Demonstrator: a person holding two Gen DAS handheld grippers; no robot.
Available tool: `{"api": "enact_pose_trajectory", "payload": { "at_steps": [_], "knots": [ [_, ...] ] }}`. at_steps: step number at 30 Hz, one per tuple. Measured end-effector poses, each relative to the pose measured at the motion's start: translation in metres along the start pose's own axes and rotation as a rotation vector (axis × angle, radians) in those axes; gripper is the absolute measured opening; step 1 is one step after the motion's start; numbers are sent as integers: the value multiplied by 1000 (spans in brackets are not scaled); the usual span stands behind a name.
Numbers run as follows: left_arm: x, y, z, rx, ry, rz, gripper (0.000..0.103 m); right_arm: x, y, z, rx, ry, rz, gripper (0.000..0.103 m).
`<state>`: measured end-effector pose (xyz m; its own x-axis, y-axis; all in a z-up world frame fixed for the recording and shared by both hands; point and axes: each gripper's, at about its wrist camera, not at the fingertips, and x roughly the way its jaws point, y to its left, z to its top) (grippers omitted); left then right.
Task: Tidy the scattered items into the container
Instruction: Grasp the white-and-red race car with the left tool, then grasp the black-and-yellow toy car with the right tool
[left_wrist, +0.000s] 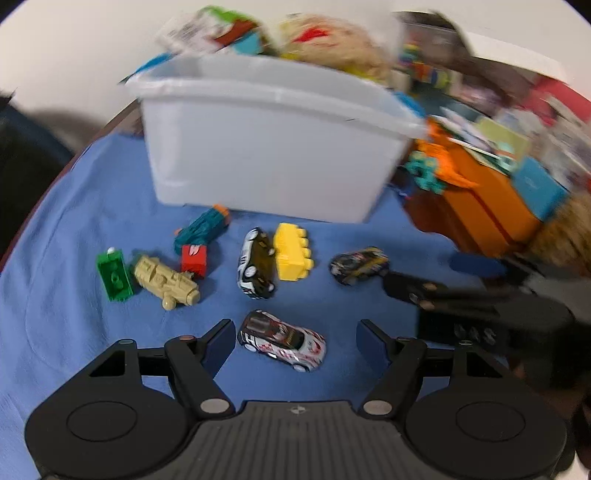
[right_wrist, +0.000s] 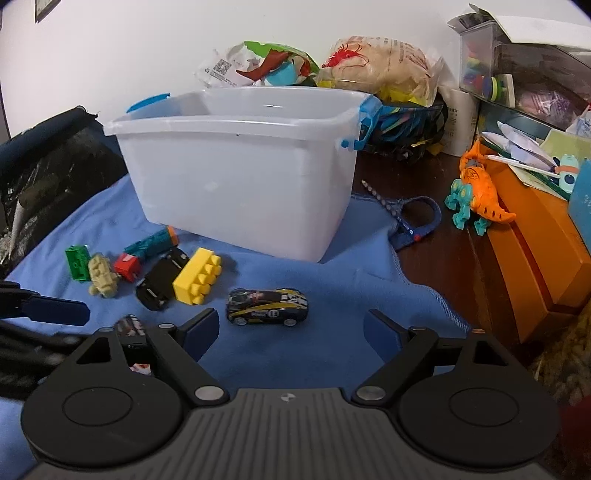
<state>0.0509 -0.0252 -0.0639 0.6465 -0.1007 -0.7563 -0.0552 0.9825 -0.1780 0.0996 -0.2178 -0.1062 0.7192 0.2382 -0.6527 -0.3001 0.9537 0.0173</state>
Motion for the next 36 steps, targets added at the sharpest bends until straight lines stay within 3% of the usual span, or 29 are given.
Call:
{"api": "enact_pose_trajectory", "payload": {
  "at_steps": [3,5,15,18,22,27,31,34,36],
  "knots": [
    [20,-3,-2,-9,-13,87,75,6,-2,3,-14,7,-34,84],
    [30,-6,-6,22,22,112,76,8,-6,4,-5,13,-14,84],
    [0,37,-22,66,94,-50,76,34,10,5,-130,9,86,84],
    [0,34,-23,96,95,-58,76,48,12,9,-169,10,105,84],
    [3,23,-24,158,95,-52,76,62,6,10,-101,82,158,83],
    [0,25,-29,185,77,-66,76,30,11,-10,-19,98,250,82],
    [-1,24,-29,183,78,-71,76,12,11,-8,-16,44,196,82],
    [0,23,-27,182,78,-75,77,24,15,7,-156,27,121,82],
    [1,23,-26,184,79,-81,77,46,18,13,-252,87,154,79]
  ]
}}
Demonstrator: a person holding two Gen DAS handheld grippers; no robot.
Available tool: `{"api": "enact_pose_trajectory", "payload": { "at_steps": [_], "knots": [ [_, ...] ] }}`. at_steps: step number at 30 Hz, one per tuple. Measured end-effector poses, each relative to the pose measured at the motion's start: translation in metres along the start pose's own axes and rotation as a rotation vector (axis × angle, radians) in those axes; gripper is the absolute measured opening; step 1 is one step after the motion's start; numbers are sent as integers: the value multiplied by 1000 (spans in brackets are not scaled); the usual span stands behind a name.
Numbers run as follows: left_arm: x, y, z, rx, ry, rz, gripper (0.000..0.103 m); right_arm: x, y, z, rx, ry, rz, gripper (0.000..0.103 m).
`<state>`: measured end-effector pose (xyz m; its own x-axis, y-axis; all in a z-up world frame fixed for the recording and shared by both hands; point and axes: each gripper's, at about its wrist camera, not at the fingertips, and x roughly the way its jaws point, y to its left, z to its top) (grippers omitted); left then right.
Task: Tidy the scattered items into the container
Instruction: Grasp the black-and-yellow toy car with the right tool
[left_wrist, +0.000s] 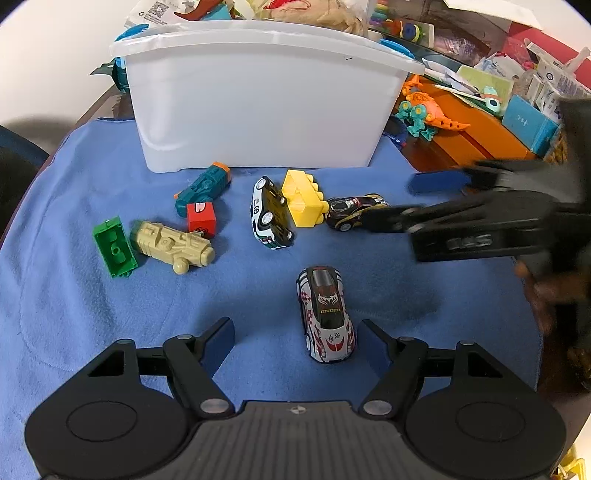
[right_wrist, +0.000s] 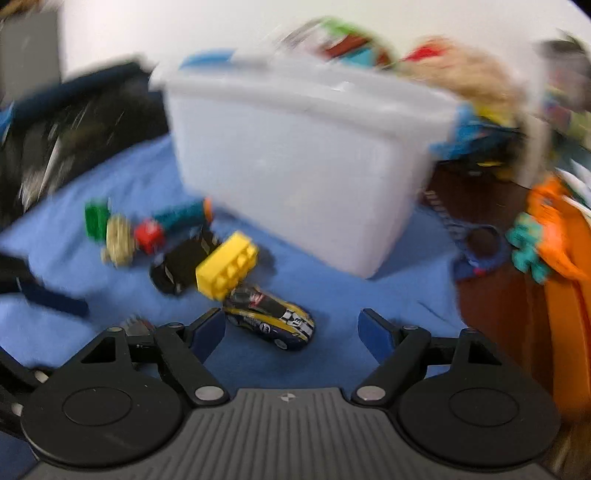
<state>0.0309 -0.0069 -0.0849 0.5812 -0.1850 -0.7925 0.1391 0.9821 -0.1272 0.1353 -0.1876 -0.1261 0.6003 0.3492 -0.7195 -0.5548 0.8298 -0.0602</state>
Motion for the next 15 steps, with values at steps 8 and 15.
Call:
{"api": "enact_pose_trajectory", "payload": {
  "at_steps": [8,15],
  "knots": [
    [7,-2,10,-17,-9,-40,61,14,-4,7,5,28,48,45],
    [4,-5,4,56,-7,-104,50,-17,14,-18,148,46,-5,43]
  ]
}}
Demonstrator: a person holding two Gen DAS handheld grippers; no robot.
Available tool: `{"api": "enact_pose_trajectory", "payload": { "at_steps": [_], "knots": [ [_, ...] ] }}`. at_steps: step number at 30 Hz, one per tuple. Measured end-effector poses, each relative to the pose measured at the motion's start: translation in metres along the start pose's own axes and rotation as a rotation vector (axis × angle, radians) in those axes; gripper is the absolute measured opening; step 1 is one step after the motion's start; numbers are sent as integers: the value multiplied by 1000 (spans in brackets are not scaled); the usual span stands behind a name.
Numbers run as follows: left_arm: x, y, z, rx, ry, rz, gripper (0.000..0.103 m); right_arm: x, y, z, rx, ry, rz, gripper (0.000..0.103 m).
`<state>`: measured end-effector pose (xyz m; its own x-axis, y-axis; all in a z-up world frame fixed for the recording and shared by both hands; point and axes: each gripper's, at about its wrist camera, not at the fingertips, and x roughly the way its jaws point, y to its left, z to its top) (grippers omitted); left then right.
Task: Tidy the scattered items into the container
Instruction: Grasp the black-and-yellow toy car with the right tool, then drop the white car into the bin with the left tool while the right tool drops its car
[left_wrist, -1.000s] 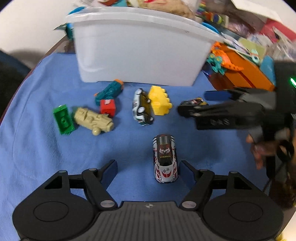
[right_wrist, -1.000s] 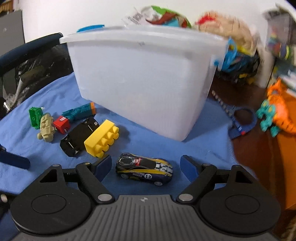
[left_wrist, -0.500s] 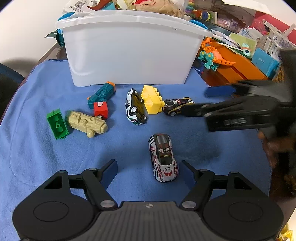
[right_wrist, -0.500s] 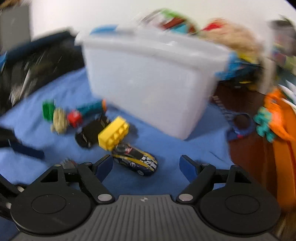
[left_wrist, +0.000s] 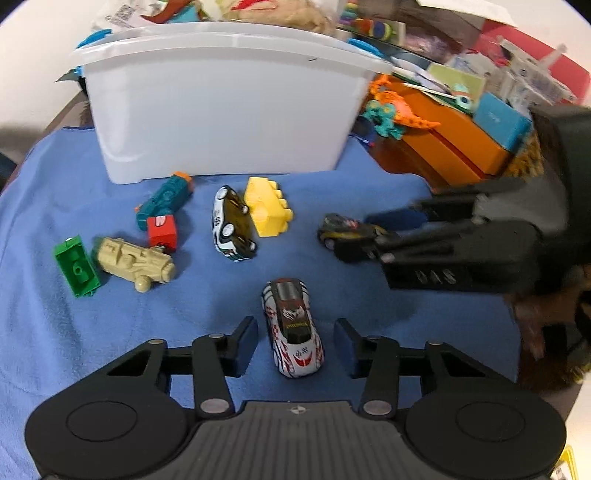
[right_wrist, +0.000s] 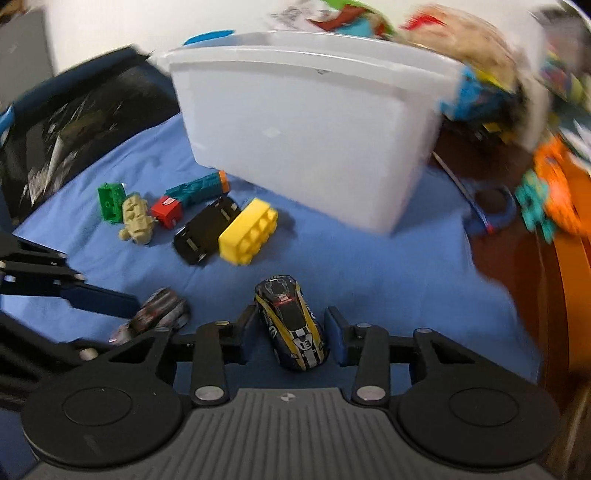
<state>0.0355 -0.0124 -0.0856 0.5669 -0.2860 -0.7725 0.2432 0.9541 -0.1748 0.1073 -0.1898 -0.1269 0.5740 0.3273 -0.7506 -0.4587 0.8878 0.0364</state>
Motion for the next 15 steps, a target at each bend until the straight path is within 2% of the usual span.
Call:
{"api": "enact_pose_trajectory", "payload": {
  "at_steps": [4,5,7,8,9,10,11,15],
  "knots": [
    [3,-2,2,8,-11,-3,54,-4,2,-14,99,-28,-36,47],
    [5,-4,3,5,-13,-2,54,-2,1,-13,105,-25,-39,58],
    [7,-5,5,5,-13,4,49,4,0,-8,99,-13,-37,64],
    [7,-5,5,3,-10,0,33,5,0,-7,82,-14,-37,63],
    [6,-3,5,-8,-3,-9,34,6,2,-8,70,-16,-36,59],
    [5,0,5,-25,4,-23,33,3,3,-8,69,-20,-30,41],
    [3,3,5,-35,13,-33,33,0,5,-7,72,-22,-41,38],
    [-2,7,5,-43,21,-54,33,-11,16,-9,78,-20,-31,38]
  ]
}}
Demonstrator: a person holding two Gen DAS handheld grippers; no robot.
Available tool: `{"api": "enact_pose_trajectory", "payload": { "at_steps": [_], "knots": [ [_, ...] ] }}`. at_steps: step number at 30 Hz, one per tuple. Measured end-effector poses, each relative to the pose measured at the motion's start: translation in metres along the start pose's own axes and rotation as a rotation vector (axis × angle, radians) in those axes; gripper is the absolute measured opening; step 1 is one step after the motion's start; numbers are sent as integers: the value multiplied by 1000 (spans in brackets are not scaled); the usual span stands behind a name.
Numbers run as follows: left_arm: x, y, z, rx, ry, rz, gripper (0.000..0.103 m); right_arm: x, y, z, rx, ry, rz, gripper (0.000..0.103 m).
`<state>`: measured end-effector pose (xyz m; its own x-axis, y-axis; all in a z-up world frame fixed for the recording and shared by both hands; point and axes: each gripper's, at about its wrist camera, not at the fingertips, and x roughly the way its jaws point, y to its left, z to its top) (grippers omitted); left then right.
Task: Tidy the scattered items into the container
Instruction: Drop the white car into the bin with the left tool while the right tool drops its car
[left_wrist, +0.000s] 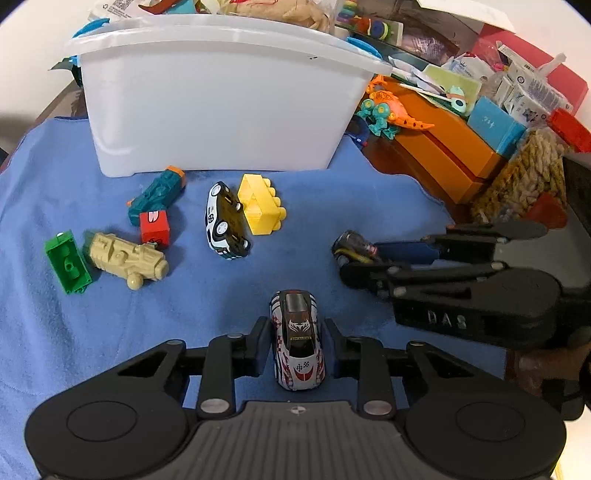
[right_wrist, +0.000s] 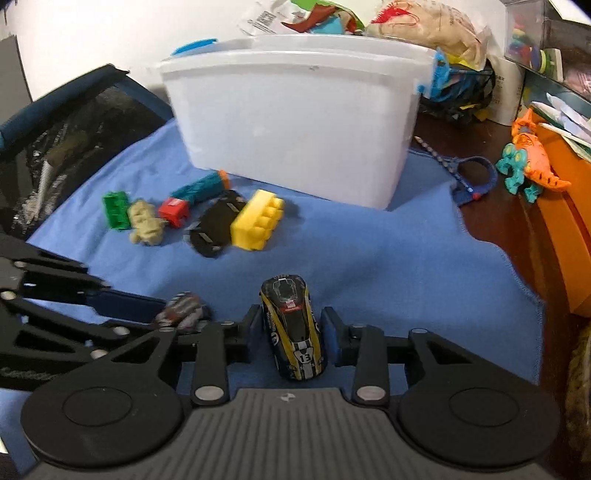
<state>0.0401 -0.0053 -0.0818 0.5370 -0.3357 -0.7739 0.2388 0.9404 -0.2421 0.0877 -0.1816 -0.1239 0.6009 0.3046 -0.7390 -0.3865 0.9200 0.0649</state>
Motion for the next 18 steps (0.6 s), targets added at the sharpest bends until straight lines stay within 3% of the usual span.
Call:
{"api": "enact_pose_trajectory", "payload": {
  "at_steps": [8,18],
  "knots": [
    [-48,-8,25,53,-106,-46,33,-42,10,23,89,-134,16,38],
    [-88,-3,127,99,-305,-25,33,-71,3,116,100,-352,-35,38]
  ]
}}
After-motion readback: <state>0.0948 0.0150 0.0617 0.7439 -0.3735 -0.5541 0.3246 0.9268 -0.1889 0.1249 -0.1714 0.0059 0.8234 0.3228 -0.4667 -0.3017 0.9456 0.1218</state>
